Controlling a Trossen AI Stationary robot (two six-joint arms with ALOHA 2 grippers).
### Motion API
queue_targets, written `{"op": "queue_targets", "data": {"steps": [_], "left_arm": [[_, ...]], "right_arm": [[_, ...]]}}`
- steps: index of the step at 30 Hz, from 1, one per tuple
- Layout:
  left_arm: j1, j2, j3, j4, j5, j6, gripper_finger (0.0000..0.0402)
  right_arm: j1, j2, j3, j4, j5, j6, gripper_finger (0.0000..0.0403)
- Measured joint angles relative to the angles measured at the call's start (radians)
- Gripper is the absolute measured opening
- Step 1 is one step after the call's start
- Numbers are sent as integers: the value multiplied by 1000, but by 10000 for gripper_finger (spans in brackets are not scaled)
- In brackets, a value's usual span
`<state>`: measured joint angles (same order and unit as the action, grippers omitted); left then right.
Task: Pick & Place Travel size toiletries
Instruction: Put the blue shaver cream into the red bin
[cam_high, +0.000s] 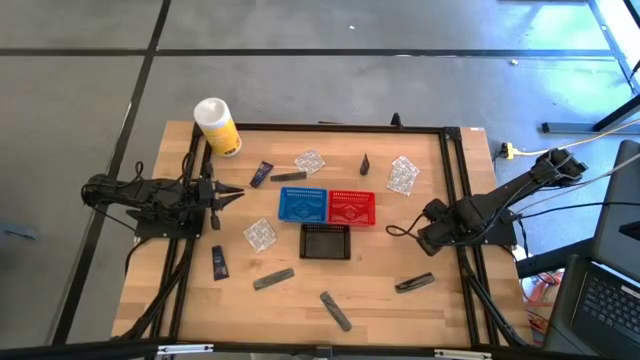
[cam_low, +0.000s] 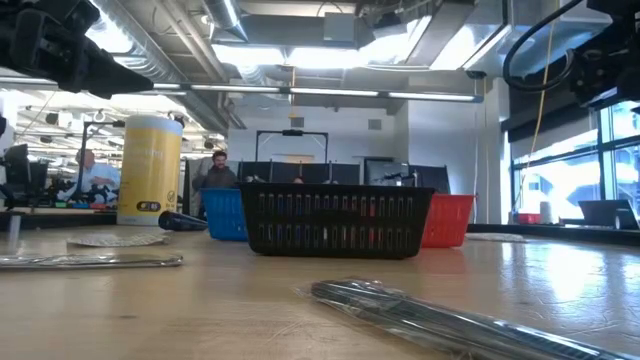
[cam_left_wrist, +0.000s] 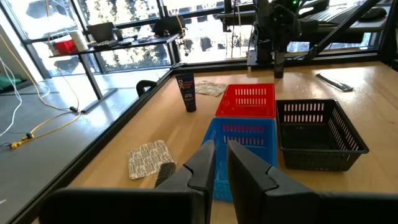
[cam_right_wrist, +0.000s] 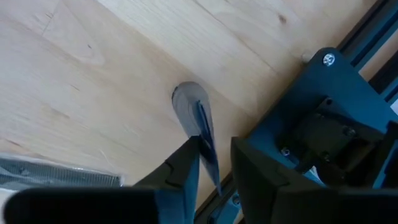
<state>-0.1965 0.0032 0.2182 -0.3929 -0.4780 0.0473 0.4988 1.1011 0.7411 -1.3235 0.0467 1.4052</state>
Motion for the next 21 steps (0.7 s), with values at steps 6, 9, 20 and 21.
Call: {"op": "queue_targets", "data": {"steps": [6,9,20,21], "left_arm": [[0,0,0,0,0,0,36],[0,0,0,0,0,0,35],[0,0,0,0,0,0,36],[0,0,0,0,0,0,36]], "right_arm": [[0,0,1,0,-12,-11,46],[0,0,2,2,-18,-22,22],[0,-1,3,3,-26,-39,4],[0,-1,3,3,-27,-48,4]]}}
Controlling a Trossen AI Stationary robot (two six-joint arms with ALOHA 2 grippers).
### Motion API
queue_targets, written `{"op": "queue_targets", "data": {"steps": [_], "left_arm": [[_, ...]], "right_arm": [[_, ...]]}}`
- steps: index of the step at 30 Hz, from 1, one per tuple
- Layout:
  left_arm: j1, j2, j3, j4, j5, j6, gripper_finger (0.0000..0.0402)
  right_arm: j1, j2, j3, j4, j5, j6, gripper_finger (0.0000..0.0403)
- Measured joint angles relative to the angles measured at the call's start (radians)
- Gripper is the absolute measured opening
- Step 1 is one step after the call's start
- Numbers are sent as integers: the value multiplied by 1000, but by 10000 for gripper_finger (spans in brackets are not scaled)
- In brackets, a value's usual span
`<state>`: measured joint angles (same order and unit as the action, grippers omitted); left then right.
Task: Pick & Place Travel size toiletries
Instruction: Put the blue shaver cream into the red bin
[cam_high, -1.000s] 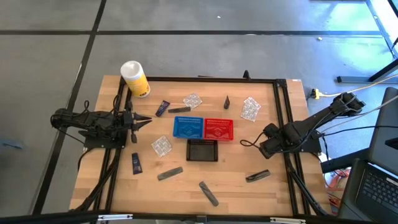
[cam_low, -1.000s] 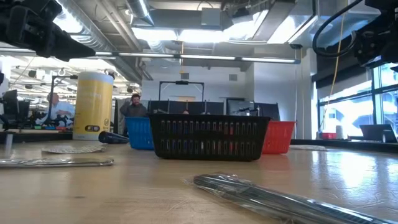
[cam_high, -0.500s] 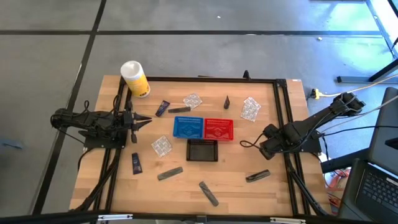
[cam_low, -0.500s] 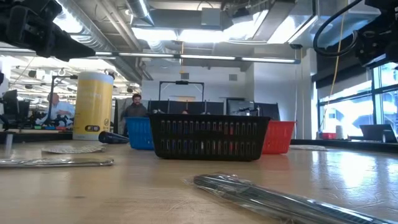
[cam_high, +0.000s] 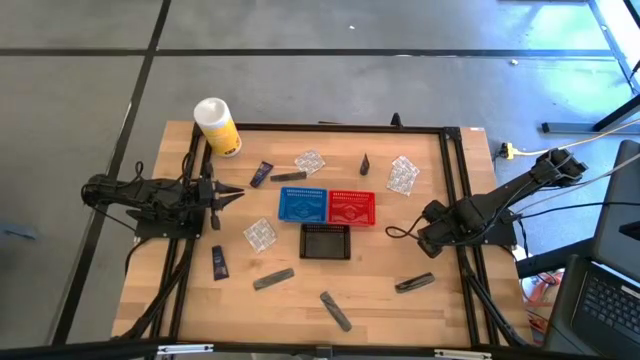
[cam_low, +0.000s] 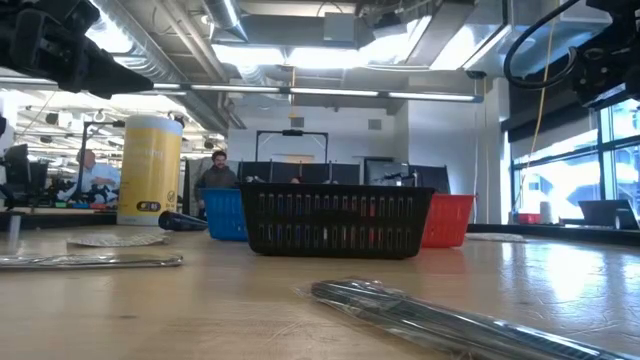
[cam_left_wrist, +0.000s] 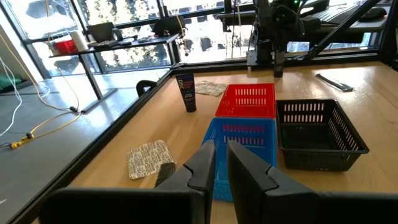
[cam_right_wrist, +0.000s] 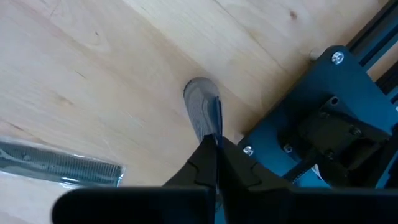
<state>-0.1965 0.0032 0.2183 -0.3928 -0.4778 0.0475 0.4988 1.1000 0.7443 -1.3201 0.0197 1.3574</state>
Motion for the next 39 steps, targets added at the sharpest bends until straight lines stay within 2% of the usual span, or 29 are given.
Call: {"op": "queue_targets", "data": {"steps": [4,18,30,39], "left_arm": [[0,0,0,0,0,0,36],[0,0,0,0,0,0,36],[0,0,0,0,0,0,38],[0,0,0,0,0,0,36]], "right_arm": [[-7,0,38,-1,8,-37,3],[-119,0,290,62,208,-298,1],[-319,17,309,328,158,-643,0],[-472,137,309,446,42,-825,0]]}}
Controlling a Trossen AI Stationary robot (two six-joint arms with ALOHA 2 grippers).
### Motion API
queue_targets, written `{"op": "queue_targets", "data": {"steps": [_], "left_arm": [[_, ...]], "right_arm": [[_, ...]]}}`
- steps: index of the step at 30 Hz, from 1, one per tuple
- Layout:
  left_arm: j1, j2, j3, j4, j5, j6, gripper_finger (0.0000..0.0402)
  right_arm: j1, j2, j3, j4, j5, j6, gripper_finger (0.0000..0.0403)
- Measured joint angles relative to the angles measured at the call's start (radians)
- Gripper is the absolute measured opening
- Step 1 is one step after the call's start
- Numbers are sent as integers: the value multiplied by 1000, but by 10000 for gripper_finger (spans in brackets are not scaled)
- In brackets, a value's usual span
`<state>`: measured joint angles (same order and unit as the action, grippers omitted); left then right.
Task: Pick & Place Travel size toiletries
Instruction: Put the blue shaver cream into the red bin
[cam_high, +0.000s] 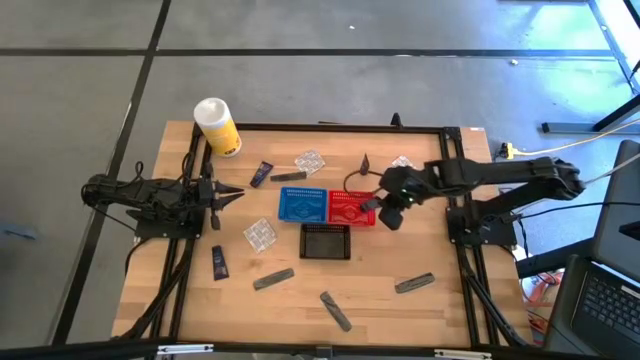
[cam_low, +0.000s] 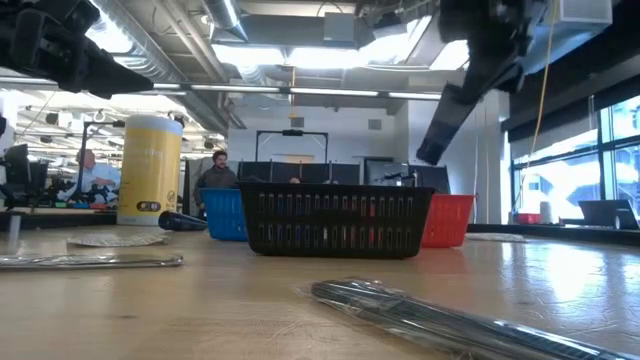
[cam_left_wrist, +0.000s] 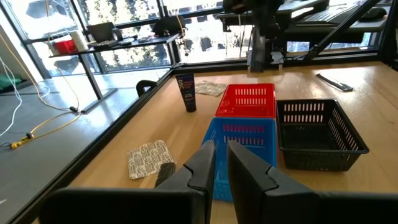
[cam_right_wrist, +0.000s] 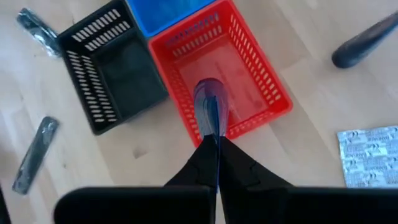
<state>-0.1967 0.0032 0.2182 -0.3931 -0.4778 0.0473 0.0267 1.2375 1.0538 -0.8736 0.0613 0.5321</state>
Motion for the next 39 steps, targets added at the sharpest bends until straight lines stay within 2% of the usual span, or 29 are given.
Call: {"op": "queue_targets", "data": {"steps": [6,14,18,28,39], "left_arm": [[0,0,0,0,0,0,36],[0,0,0,0,0,0,36],[0,0,0,0,0,0,36],[0,0,0,0,0,0,38],[0,0,0,0,0,0,35]], "right_arm": [[-68,73,25,49,-57,-69,0],[-85,214,237,-9,-59,-212,0],[-86,287,303,-62,-54,-227,0],[-136,428,339,-73,-76,-263,0],[-157,521,340,-21,-103,-294,0]]}}
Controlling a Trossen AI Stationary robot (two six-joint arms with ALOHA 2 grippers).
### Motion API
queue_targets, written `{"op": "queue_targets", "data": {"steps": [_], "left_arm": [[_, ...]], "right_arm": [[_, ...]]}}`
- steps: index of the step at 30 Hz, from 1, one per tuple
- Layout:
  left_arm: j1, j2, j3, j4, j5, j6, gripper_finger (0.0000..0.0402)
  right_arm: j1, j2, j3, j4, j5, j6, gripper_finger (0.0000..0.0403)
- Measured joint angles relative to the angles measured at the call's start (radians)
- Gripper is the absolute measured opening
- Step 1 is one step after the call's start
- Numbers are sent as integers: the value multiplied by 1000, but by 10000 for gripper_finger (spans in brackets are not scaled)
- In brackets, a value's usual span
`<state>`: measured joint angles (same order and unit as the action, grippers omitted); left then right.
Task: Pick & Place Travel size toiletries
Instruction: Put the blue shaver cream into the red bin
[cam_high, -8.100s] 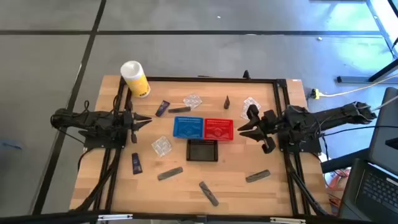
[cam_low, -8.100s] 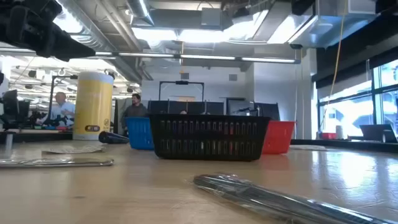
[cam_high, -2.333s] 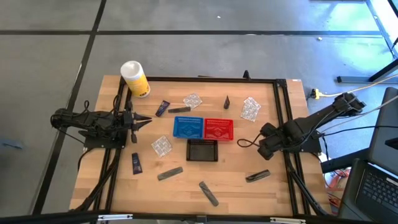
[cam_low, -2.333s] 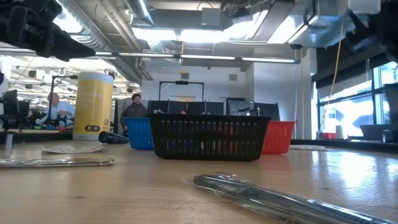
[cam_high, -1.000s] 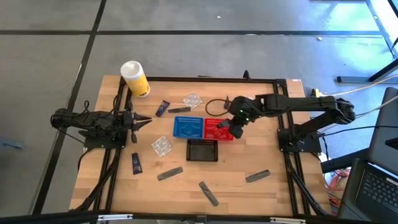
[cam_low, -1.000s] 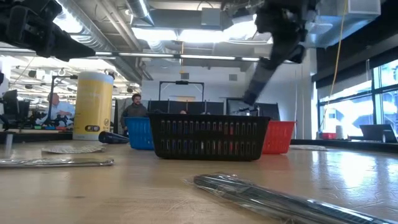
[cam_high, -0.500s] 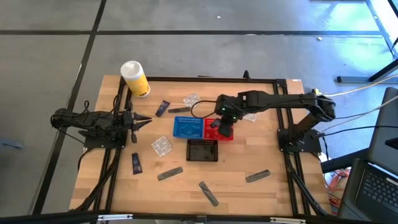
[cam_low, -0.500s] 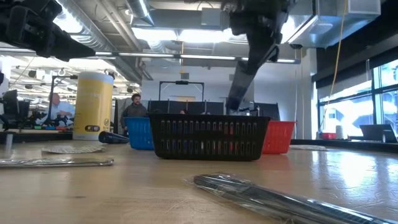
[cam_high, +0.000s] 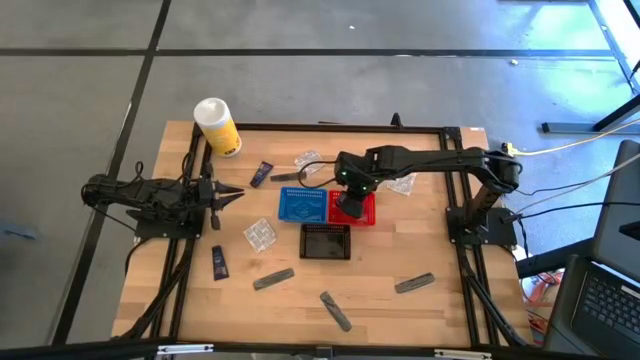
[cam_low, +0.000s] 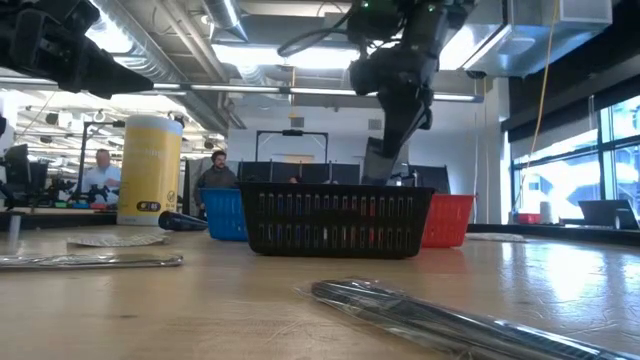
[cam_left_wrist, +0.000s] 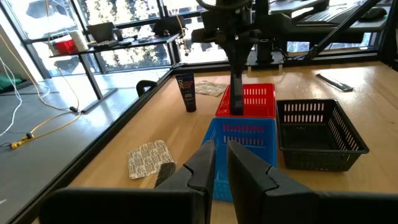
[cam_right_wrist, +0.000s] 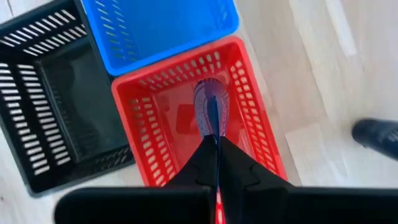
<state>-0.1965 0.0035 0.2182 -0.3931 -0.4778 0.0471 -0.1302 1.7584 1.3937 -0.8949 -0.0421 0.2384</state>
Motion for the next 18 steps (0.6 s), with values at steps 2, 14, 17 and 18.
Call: {"op": "queue_targets", "data": {"steps": [2,14,17,18], "left_arm": [[0,0,0,0,0,0,36],[0,0,0,0,0,0,36],[0,0,0,0,0,0,35],[0,0,0,0,0,0,35]], "right_arm": [[-1,14,0,2,0,-4,0],[-6,67,0,32,5,-12,0],[-8,76,1,33,9,-14,0],[-9,78,2,35,8,-15,0]]}}
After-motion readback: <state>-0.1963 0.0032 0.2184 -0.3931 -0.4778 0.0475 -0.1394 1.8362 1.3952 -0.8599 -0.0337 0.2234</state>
